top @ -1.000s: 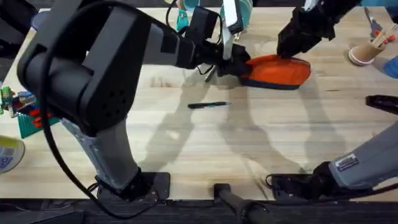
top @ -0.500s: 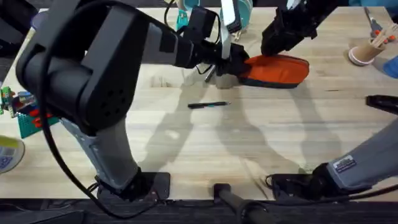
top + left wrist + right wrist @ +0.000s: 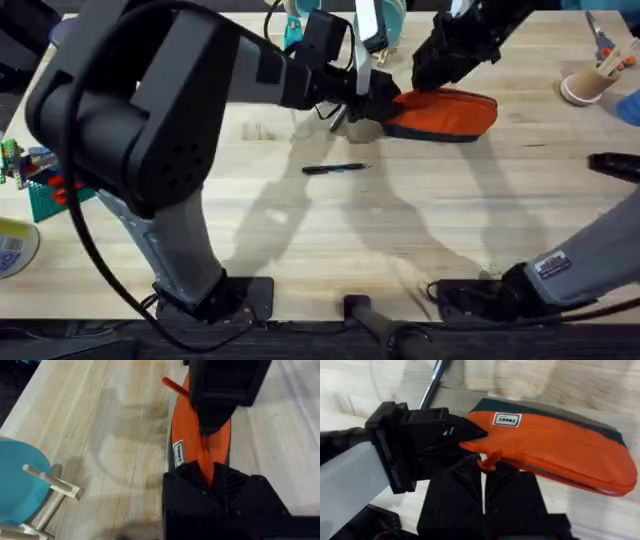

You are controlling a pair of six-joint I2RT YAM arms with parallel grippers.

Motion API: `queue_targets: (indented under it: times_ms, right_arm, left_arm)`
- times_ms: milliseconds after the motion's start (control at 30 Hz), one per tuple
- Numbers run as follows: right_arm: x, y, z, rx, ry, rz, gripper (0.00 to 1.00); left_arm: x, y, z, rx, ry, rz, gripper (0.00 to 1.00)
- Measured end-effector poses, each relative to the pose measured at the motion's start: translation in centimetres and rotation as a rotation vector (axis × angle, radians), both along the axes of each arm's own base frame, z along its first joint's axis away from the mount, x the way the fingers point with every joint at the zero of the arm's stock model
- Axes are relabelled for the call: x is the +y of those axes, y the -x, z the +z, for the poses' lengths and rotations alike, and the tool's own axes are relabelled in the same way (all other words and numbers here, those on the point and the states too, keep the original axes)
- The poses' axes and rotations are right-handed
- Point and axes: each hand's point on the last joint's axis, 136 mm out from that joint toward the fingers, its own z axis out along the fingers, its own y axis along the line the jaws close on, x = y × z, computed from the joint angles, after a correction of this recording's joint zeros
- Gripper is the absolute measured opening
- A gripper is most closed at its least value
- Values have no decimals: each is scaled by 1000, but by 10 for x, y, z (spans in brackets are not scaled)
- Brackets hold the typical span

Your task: Unzip the bag, pick up the pens from the table one at a time and place them inside, then zip the bag closed.

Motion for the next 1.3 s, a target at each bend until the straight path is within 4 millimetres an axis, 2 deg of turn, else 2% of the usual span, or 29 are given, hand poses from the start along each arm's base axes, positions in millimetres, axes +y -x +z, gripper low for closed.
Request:
queue_targets:
  times_ms: [200, 233, 267, 433, 467, 700, 900, 1000, 1300]
  right_arm:
    - [0, 0, 0, 1, -2, -4, 35]
    - [1, 0, 0, 2, -4, -5, 68]
    - [2, 0, 1, 5, -13, -9, 164]
    - [15, 2, 5, 6, -63, 10, 882]
    - [17, 2, 5, 7, -69, 14, 965]
    - [15, 1, 6, 10, -85, 1, 995]
    - [-6, 1, 9, 42, -90, -77, 996]
    - [-13, 0, 18, 40, -91, -98, 996]
    - [-32, -8, 66, -25, -81, -140, 996]
  left_arm:
    - [0, 0, 0, 0, 0, 0, 43]
    - [0, 0, 0, 0, 0, 0, 43]
    - [0, 0, 0, 0, 0, 0, 43]
    - [-1, 0, 0, -1, 0, -1, 43]
    - [-1, 0, 0, 0, 0, -1, 43]
    - [-1, 1, 0, 0, 0, -1, 43]
    - [-1, 1, 0, 0, 0, -1, 43]
    - [-1, 1, 0, 0, 0, -2, 43]
    - [-1, 0, 0, -3, 1, -2, 43]
